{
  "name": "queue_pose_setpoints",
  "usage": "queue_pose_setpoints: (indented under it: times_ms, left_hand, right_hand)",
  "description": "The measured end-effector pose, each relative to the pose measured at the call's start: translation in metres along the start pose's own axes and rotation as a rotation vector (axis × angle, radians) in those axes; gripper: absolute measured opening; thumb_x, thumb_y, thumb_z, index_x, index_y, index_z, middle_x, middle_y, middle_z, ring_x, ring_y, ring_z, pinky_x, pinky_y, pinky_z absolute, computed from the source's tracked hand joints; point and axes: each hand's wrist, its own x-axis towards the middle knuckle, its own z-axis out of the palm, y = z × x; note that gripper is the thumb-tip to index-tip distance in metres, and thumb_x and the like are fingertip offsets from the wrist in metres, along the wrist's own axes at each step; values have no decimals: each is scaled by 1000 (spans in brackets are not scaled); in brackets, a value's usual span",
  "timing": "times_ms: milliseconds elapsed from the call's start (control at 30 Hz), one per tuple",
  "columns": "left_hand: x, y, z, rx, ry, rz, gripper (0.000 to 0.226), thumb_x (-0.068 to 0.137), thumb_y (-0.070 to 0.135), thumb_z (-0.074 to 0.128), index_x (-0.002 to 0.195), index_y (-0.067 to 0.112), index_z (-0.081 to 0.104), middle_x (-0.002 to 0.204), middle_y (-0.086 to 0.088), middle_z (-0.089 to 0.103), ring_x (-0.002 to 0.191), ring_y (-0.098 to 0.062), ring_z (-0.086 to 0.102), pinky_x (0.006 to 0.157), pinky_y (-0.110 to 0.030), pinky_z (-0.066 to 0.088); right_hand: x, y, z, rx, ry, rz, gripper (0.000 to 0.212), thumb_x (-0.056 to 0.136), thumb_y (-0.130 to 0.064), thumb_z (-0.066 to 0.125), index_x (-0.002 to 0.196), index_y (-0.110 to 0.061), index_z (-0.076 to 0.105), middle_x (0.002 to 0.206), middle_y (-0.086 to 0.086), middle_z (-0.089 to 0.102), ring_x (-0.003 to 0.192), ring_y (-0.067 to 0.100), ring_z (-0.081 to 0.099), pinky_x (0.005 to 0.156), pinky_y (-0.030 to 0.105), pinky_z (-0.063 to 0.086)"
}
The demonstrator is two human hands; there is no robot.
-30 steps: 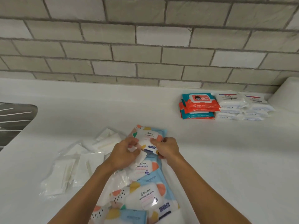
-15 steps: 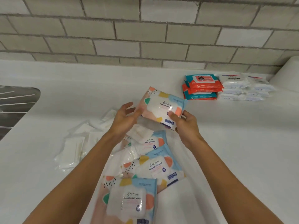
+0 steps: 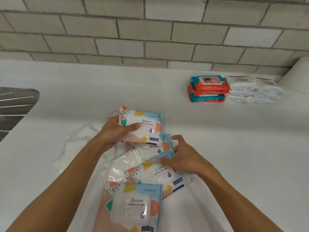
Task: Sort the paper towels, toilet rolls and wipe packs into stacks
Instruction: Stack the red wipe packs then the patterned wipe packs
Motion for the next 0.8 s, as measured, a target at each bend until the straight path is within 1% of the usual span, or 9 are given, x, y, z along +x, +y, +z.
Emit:
queue_pose_setpoints:
  times_ms: [100,167,267,367,433,500,667,733,800]
  left_hand:
    - [1,-2,-4,-23,14,-4,36,75,11,79,109,10,69,103,-4,76,94,-25,73,77,-46,60]
    - [2,-2,-6,-15,13,-2,35,75,11,79,108,11,69,102,-4,76,92,-24,73,77,-46,60]
    - [3,-2,-7,-11,17,6,34,74,12,80,106,13,69,100,-3,76,91,-23,74,75,-42,61]
    - [5,-2,-7,-24,28,12,33,74,11,80,106,13,69,99,-2,76,90,-23,74,74,-39,61]
    - [6,-3,-7,-34,37,10,31,75,10,79,105,13,69,98,-2,76,89,-22,74,72,-37,61]
    - [7,-4,-7,-43,38,7,33,75,10,79,106,12,69,100,-3,76,90,-23,74,74,-39,61]
    - [12,-5,-7,-70,55,1,38,74,11,80,109,11,68,102,-4,76,93,-24,73,79,-43,60]
    - [13,-5,-6,-90,62,0,38,74,11,80,109,10,68,103,-5,76,93,-25,73,80,-44,60]
    - [13,-5,-5,-111,72,6,36,75,10,79,109,8,68,102,-6,75,91,-26,73,73,-45,61]
  right_hand:
    - [-2,9,15,-167,-32,-3,109,55,-63,83,139,-37,18,126,-4,50,110,16,58,86,38,56]
    - [-1,12,20,-177,-24,15,111,52,-64,84,137,-37,18,126,-5,54,108,15,59,87,38,56]
    - [-3,8,17,-121,-30,74,105,55,-57,87,136,-33,24,124,-6,57,104,12,62,83,33,58]
    - [-5,2,12,-45,-32,96,99,58,-46,90,135,-29,28,124,-4,56,104,12,62,73,22,57]
    - [-7,-1,7,-23,-31,112,93,60,-42,90,132,-29,33,118,-6,56,98,10,63,62,15,54]
    - [-5,-1,2,17,-22,135,81,61,-39,90,124,-29,40,110,-8,58,88,8,65,59,15,54]
    - [2,12,-19,288,-55,167,39,71,-26,86,101,-9,69,96,3,76,76,19,75,73,36,62]
    - [4,16,-27,415,-83,133,26,79,-19,80,100,-6,72,93,7,77,80,23,75,78,40,61]
    - [6,21,-36,552,-127,108,25,83,-14,75,106,-4,72,98,13,76,91,31,73,85,46,58]
